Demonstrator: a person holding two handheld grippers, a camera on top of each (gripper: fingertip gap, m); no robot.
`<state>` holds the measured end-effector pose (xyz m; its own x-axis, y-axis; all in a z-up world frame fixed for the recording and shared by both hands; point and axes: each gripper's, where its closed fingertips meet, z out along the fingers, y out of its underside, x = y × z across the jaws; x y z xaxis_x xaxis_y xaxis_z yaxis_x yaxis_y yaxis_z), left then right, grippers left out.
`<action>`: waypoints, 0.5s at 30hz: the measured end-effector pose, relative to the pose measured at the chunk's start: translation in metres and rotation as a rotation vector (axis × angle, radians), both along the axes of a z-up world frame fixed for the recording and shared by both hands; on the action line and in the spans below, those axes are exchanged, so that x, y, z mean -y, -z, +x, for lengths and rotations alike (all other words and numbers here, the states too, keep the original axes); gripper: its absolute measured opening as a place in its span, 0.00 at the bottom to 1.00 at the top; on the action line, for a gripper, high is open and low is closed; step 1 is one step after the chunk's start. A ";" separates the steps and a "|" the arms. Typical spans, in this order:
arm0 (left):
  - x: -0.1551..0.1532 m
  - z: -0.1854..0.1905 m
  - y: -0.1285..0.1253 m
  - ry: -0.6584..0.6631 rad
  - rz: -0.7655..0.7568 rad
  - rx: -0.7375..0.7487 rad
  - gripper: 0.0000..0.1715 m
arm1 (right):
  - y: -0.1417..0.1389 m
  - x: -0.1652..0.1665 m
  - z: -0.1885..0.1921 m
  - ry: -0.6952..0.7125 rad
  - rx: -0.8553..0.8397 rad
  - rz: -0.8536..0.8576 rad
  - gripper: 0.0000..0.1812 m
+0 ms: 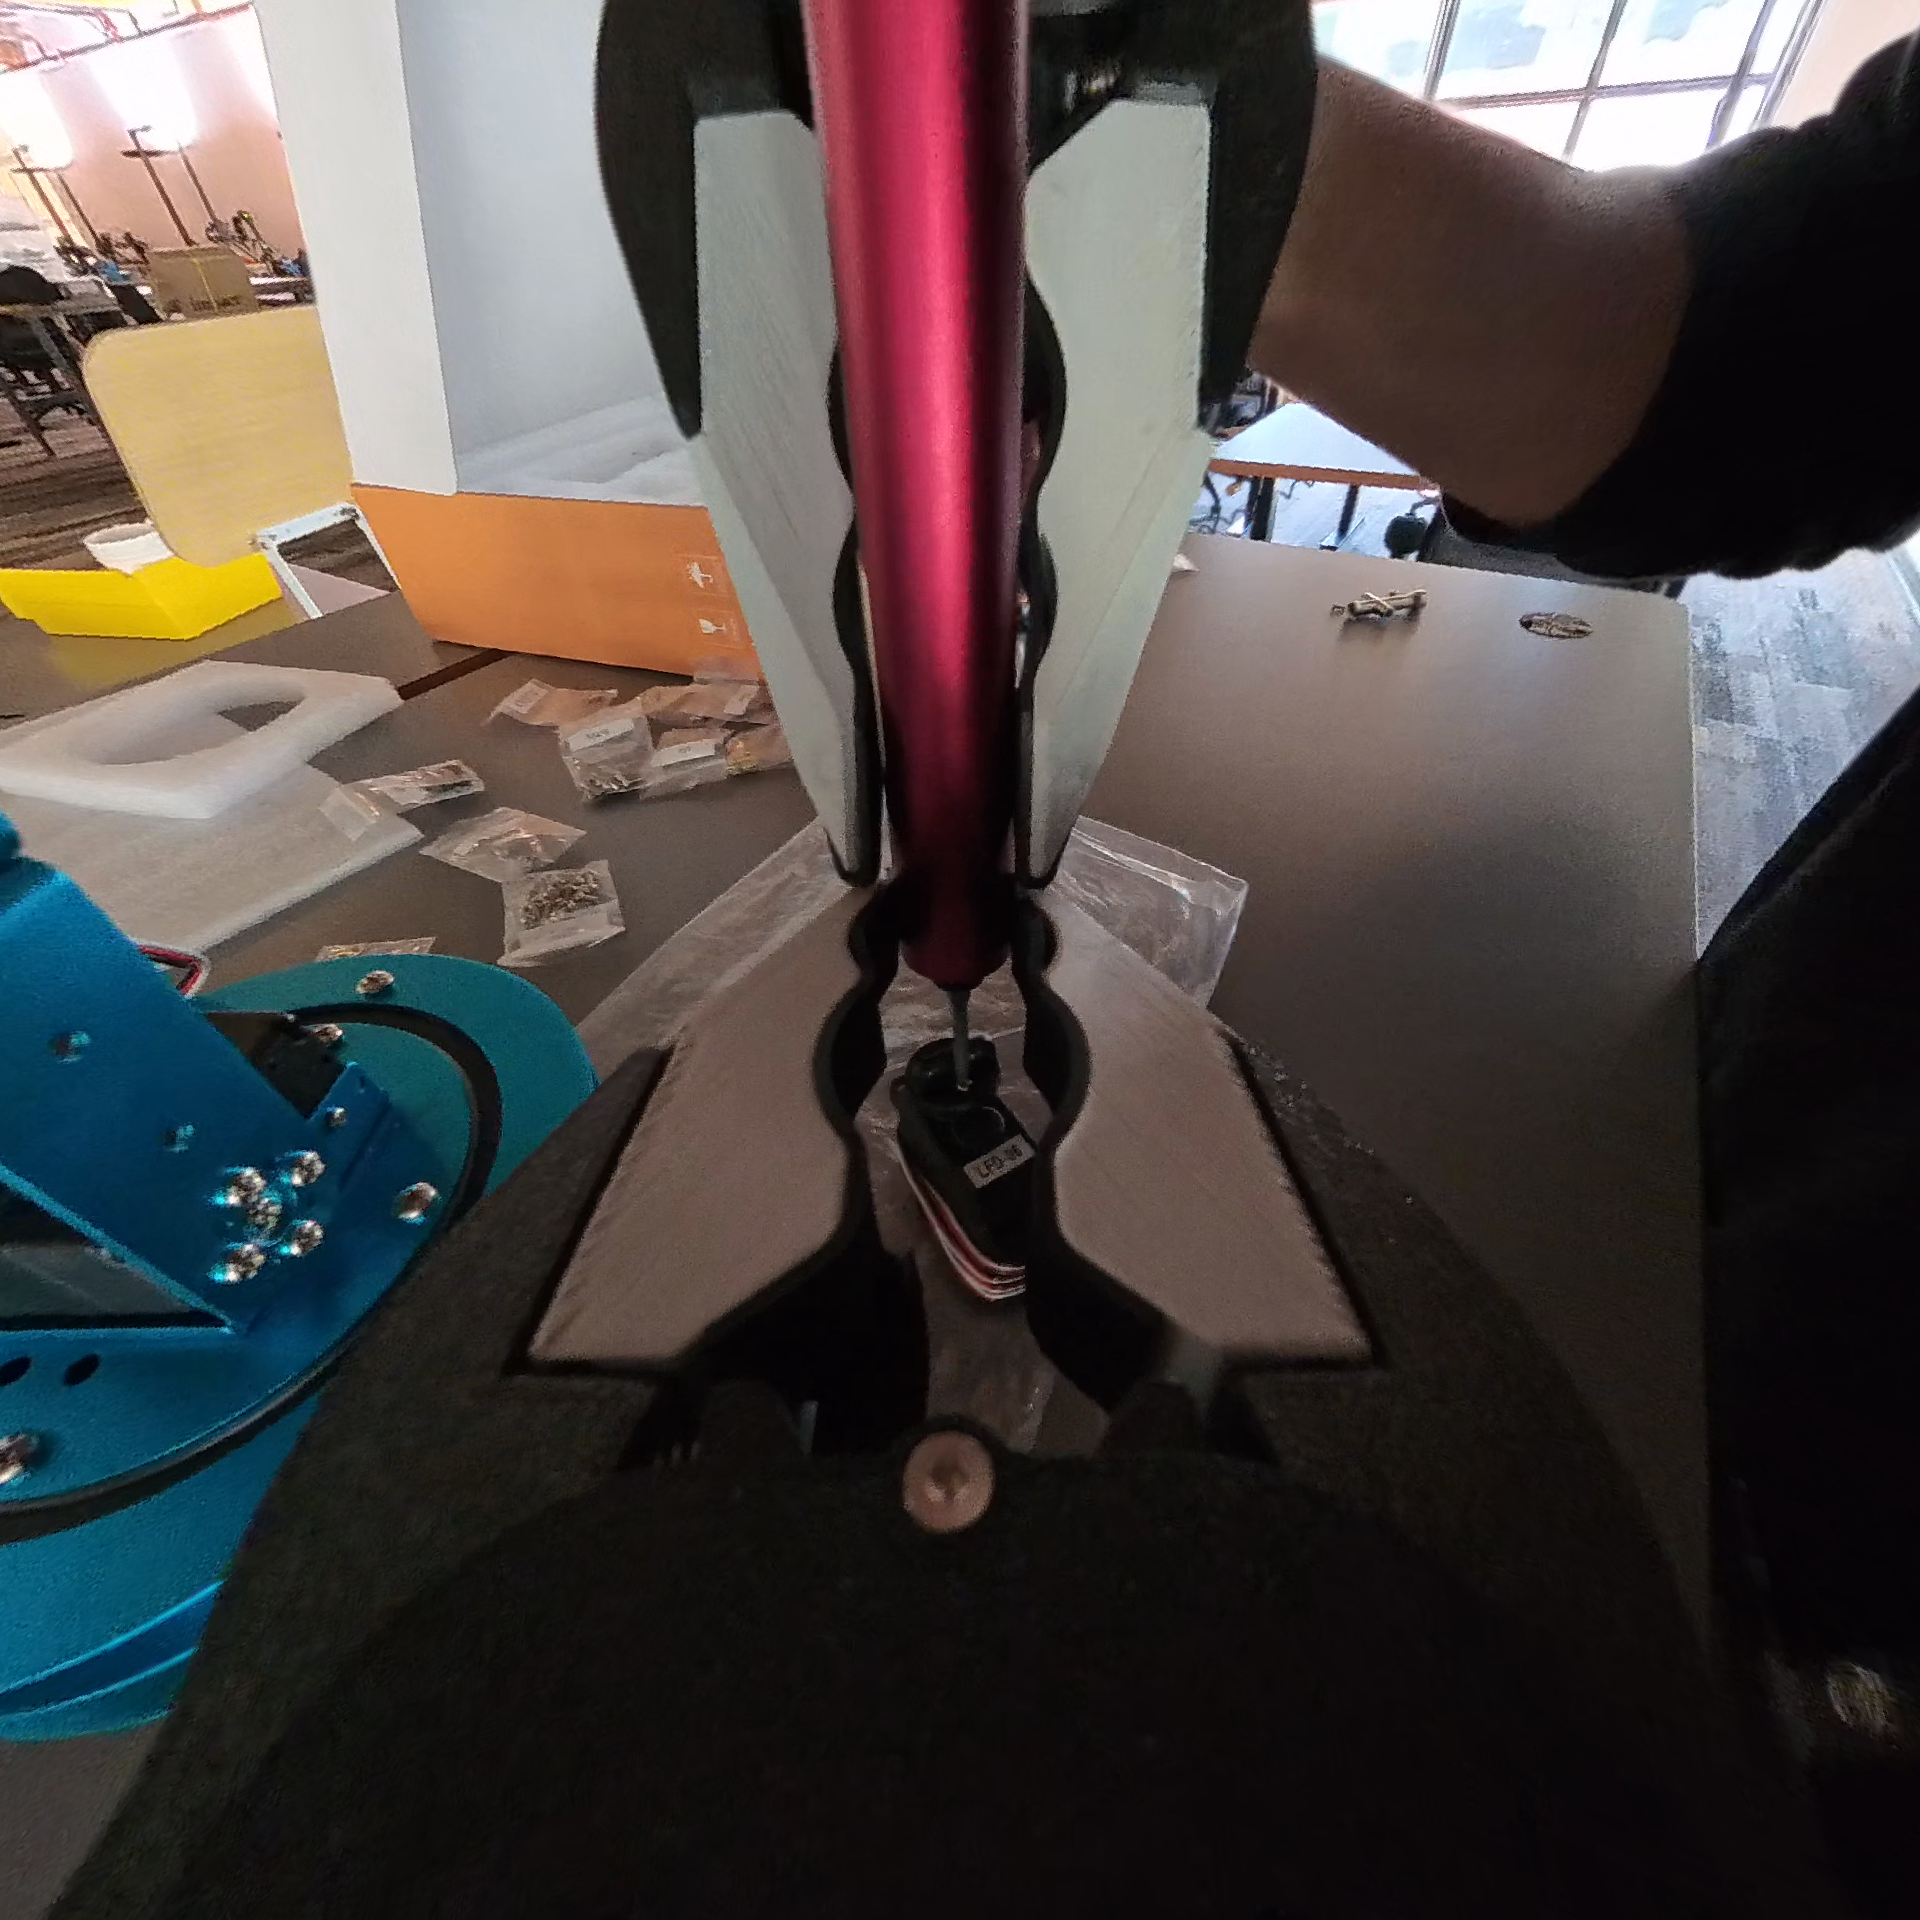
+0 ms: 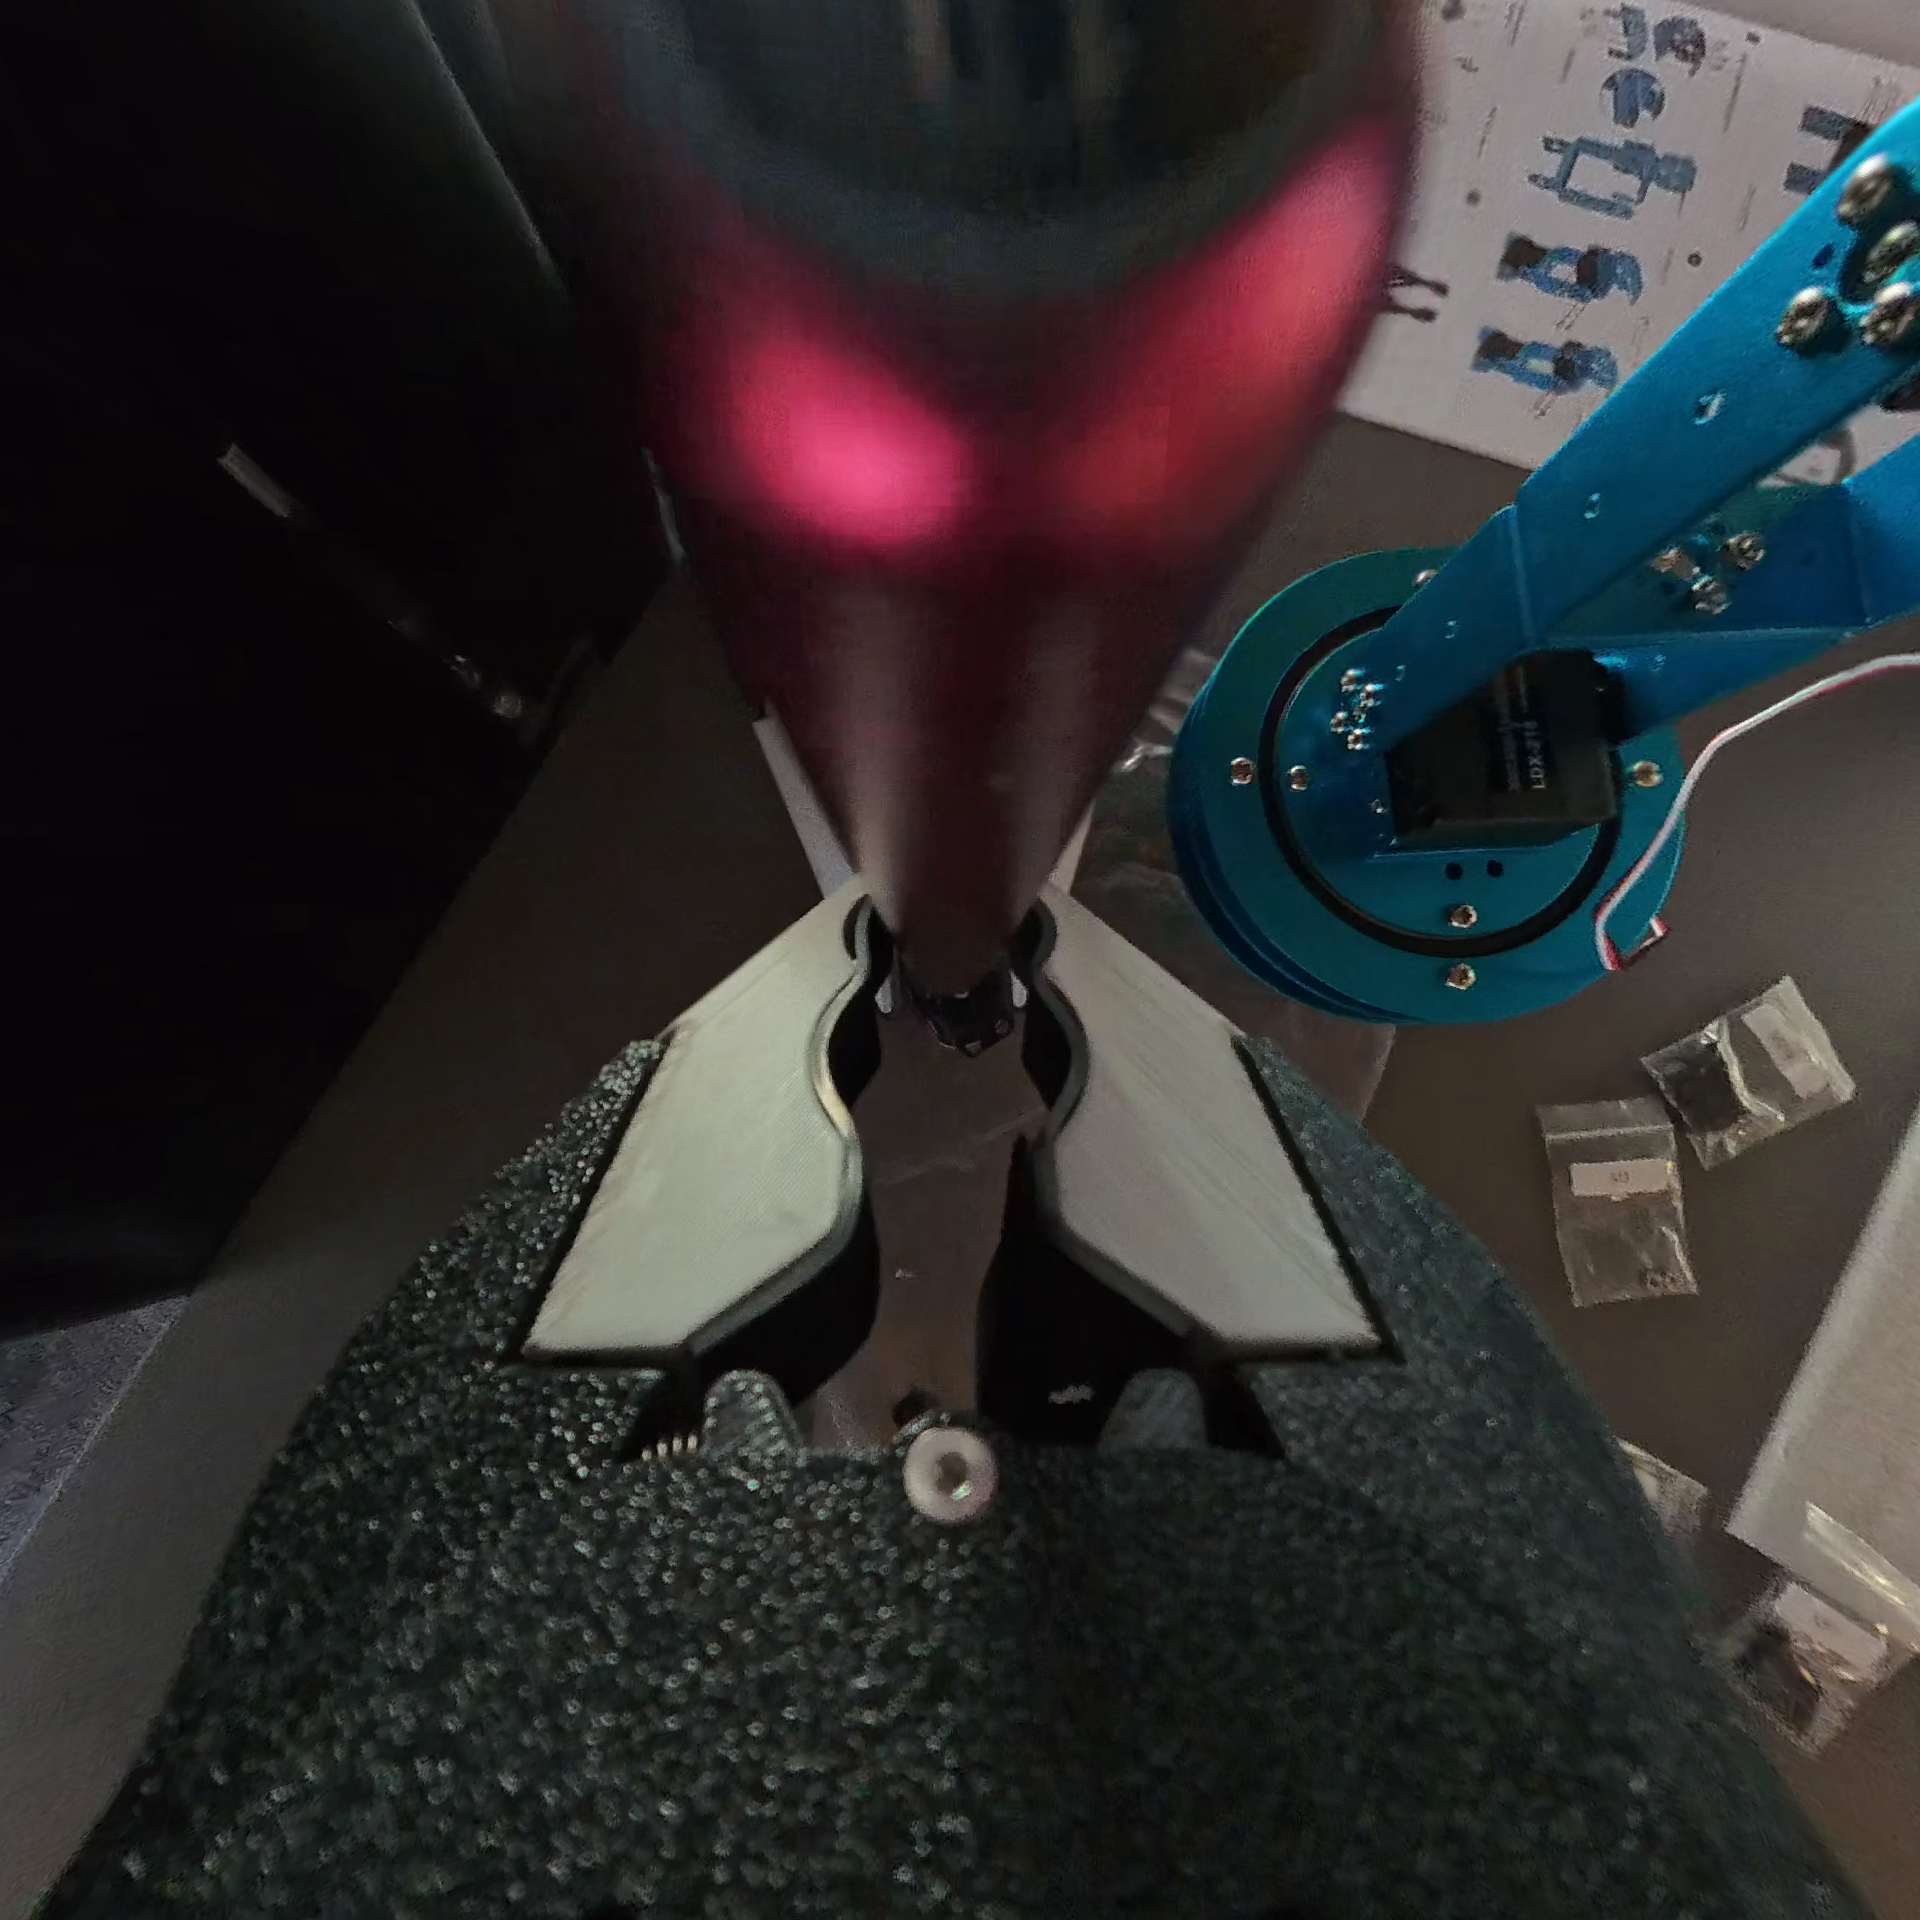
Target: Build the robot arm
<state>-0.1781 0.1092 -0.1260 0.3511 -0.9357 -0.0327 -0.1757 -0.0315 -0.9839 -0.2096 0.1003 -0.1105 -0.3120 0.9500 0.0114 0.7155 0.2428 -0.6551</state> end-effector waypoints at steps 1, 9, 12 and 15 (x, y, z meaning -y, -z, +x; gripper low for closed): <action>0.000 0.000 0.000 0.000 0.003 -0.001 0.12 | 0.000 0.000 0.000 -0.003 0.000 -0.012 0.13; 0.002 -0.001 0.000 0.011 0.013 -0.004 0.12 | 0.000 0.003 0.000 -0.014 0.002 -0.009 0.13; 0.002 0.000 0.001 0.012 0.018 -0.007 0.12 | 0.001 0.002 0.001 -0.002 0.012 -0.002 0.13; 0.002 0.000 0.001 0.012 0.016 -0.008 0.12 | 0.001 0.001 0.001 0.008 0.019 -0.008 0.13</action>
